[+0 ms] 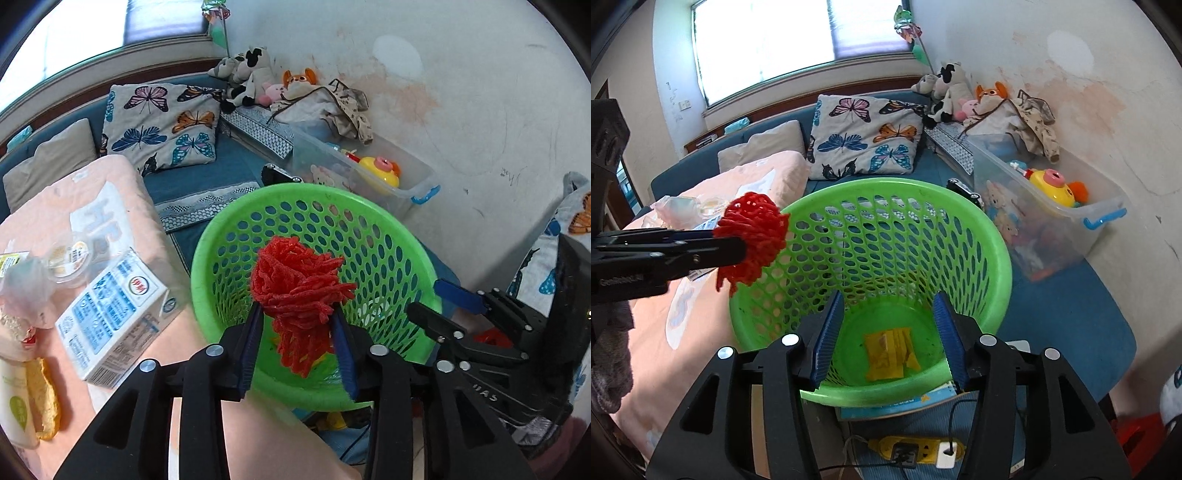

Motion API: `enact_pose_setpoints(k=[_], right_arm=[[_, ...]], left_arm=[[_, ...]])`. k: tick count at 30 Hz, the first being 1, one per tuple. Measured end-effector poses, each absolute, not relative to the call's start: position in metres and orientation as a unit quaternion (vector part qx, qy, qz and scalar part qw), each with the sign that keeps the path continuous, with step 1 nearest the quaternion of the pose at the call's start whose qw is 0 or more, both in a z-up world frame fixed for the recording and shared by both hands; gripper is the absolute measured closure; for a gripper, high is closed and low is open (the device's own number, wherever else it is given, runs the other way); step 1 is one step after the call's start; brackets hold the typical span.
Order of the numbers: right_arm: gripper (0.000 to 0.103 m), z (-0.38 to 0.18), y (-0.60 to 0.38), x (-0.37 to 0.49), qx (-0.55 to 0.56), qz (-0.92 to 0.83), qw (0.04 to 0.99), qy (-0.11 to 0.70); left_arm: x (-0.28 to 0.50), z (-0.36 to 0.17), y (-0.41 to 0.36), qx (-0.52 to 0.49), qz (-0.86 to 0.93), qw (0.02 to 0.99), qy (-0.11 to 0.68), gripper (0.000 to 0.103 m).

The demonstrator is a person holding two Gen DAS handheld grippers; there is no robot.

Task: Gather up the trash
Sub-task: 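Release wrapper into green basket with right gripper while left gripper drops red net in, then grasp the white milk carton with the left gripper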

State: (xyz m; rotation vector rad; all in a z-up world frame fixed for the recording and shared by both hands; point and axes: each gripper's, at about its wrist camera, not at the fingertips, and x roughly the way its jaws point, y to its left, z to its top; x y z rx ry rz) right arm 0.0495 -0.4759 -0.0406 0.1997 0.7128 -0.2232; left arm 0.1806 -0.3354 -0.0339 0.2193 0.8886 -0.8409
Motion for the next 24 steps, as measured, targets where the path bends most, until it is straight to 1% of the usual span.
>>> enact_pose_setpoints(k=[2, 3, 4, 5, 10, 17, 24], right_arm=[[0.051, -0.041, -0.479, 0.050, 0.100, -0.110, 0.925, 0.349], [0.051, -0.042, -0.480, 0.050, 0.101, -0.111, 0.925, 0.349], [0.051, -0.042, -0.481, 0.050, 0.101, -0.112, 0.925, 0.349], [0.051, -0.043, -0.481, 0.049, 0.102, -0.112, 0.924, 0.350], [0.050, -0.040, -0.479, 0.050, 0.097, -0.112, 0.925, 0.351], [0.048, -0.030, -0.468, 0.051, 0.086, -0.105, 0.929, 0.344], [0.045, -0.023, -0.446, 0.054, 0.079, -0.079, 0.935, 0.336]], left_arm=[[0.181, -0.036, -0.336, 0.104, -0.393, 0.814, 0.415, 0.049], [0.181, -0.037, -0.337, 0.103, -0.393, 0.815, 0.413, 0.046], [0.181, -0.038, -0.337, 0.102, -0.393, 0.815, 0.413, 0.039], [0.182, -0.038, -0.337, 0.099, -0.393, 0.816, 0.413, 0.035], [0.180, -0.034, -0.328, 0.097, -0.394, 0.817, 0.410, 0.033], [0.181, -0.020, -0.296, 0.106, -0.376, 0.834, 0.389, 0.032], [0.208, -0.015, -0.257, 0.128, -0.338, 0.850, 0.384, 0.028]])
